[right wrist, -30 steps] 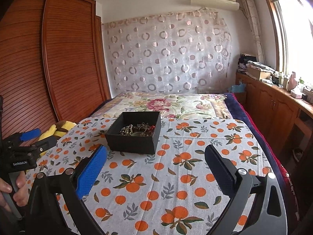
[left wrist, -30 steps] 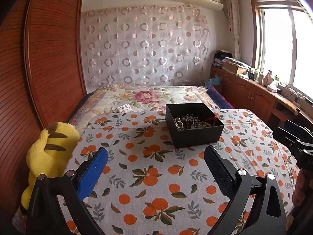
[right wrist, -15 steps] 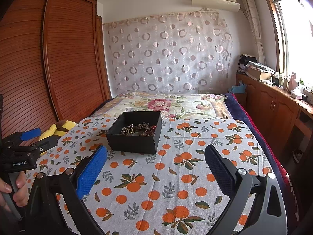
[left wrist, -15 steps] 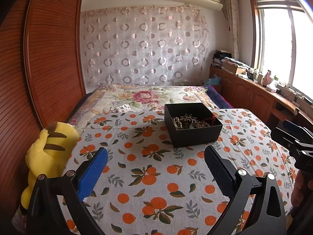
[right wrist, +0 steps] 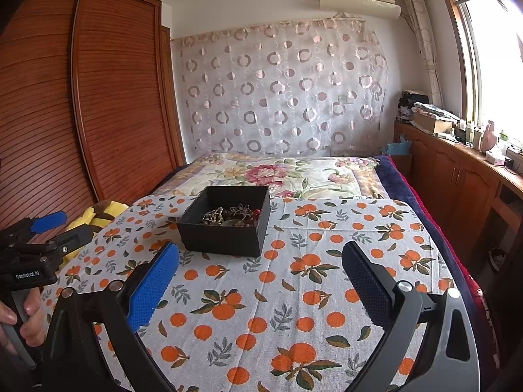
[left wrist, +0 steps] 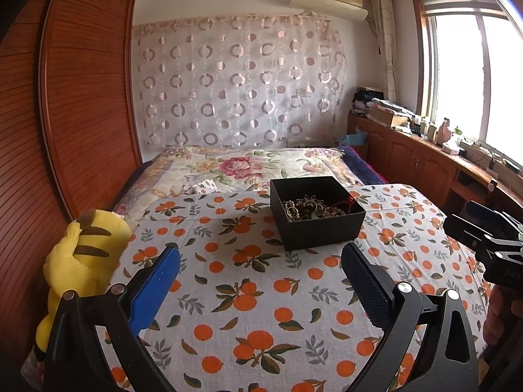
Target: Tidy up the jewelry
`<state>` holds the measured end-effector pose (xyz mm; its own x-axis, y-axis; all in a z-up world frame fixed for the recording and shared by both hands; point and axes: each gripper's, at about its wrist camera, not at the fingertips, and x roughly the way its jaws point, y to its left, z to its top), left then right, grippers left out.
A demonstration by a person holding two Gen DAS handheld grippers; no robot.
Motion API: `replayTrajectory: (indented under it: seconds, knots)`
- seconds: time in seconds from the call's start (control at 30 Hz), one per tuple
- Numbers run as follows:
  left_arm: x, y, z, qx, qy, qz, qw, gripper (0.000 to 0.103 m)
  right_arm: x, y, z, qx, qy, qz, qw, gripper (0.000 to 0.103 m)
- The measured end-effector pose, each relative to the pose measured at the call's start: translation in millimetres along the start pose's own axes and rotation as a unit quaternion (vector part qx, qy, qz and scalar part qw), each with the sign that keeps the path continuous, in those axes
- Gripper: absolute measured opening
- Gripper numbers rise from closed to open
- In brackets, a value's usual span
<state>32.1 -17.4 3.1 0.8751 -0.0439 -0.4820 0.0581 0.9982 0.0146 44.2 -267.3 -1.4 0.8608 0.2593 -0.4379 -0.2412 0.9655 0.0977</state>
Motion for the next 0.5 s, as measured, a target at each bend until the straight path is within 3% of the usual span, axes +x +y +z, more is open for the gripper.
replayTrajectory:
  seconds: [0.5]
  knots:
    - [-1.2, -2.2, 0.7, -0.001, 0.0, -0.003, 1.0, 0.095, -2.3, 2.1, 0.7, -0.002, -0.003, 0.002, 1.0, 0.101]
